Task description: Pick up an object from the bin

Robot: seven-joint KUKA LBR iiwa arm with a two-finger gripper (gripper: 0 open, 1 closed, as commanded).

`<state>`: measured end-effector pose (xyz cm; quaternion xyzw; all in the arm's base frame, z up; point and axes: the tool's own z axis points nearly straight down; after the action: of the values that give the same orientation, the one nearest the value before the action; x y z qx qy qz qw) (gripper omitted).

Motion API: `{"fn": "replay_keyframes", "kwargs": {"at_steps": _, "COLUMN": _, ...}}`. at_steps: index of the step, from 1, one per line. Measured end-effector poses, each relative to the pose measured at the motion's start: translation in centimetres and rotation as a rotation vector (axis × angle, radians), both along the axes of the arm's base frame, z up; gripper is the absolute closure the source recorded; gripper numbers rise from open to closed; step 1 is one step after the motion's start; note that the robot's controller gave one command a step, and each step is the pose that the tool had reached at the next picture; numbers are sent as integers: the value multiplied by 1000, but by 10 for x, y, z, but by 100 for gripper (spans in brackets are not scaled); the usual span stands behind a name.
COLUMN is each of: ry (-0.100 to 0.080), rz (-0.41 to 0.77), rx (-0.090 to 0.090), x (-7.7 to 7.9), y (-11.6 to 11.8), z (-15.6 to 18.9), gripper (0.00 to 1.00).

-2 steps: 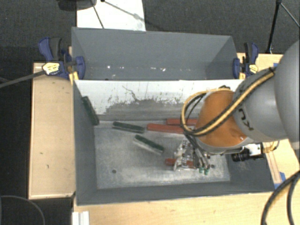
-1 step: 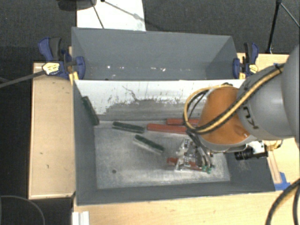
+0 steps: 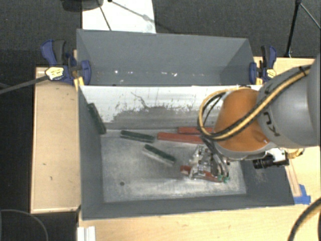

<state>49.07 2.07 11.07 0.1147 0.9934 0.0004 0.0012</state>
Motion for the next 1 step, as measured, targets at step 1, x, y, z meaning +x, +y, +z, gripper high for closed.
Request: {"fn": "replay_keyframes", "kwargs": {"at_steps": 1, "ry": 0, "rz": 1, "rx": 0, "x": 0, "y": 0, "z": 10, "gripper": 100}}
